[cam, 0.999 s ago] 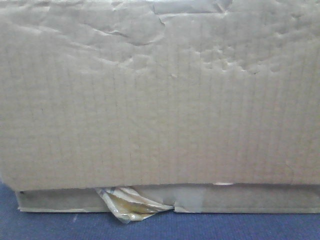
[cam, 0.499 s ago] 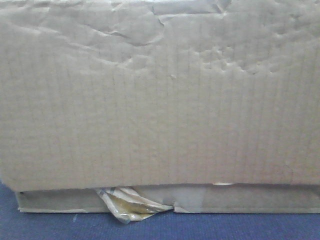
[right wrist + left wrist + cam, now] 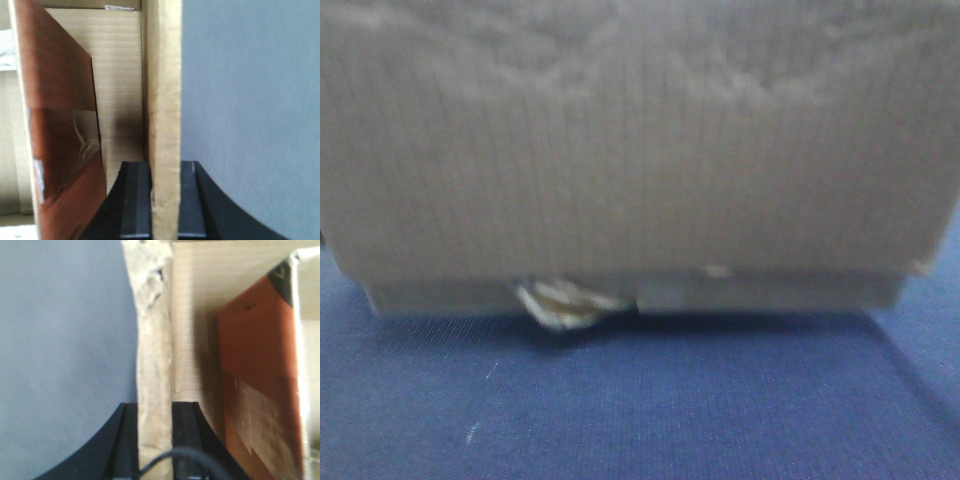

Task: Stack two boxes on right shelf middle
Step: 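Lift the two stacked boxes off the bench with both grippers, then hold the boxes with both grippers while driving to the steel shelf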

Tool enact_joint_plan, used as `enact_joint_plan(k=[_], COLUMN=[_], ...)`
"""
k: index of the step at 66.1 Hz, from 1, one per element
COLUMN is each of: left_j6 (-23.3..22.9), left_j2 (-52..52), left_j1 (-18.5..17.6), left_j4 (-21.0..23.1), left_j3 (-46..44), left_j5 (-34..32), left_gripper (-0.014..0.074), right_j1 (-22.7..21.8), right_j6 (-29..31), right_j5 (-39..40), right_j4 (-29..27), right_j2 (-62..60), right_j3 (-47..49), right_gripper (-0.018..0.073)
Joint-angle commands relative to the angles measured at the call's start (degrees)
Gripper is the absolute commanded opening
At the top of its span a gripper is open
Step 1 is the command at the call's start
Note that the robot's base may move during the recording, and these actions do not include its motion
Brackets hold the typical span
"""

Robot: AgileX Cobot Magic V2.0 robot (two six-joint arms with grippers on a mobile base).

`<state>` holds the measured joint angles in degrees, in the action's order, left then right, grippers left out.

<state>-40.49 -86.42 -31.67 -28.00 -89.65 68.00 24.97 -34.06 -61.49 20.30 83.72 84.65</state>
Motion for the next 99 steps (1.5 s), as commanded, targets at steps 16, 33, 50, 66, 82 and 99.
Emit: enact_joint_plan(k=[16,33,50,66,82,99], left_j6=[-0.7,0.0,2.0,2.0,2.0,2.0], left_j2=[6.6,6.6,6.6,6.6,6.6,6.6], left_j1=[-0.1,-0.1,-0.1,-0.1,-0.1,-0.1], left_j4=[-11.8,-16.5,-18.7,-18.7,-18.7,-18.7], left_j3=[-9.9,-16.7,-17.4,-17.4,-17.4,-17.4], left_j5=[0.0,-2.3,-10.9,-10.0,-10.4,-10.4], left_gripper=[-0.0111,-0.0111,-0.0111,-0.0111,-0.0111,-0.0111], right_j1=[-0.2,-0.2,-0.2,-0.2,-0.2,-0.2], right_j6=[-0.5,-0.5,-0.5,-0.5,-0.5,-0.5], right_j5=[9.7,14.6,15.8,15.7,15.7,15.7], right_j4=[9.1,12.5,12.7,12.7,12.7,12.7], right_j2=[-5.3,-5.4,-5.4,-5.4,-5.4,-5.4], right_j3=[5.9,12.8,14.6,14.6,14.6,14.6], right_gripper=[-0.0168,-0.0168,-0.0168,-0.0168,-0.0168,-0.0168])
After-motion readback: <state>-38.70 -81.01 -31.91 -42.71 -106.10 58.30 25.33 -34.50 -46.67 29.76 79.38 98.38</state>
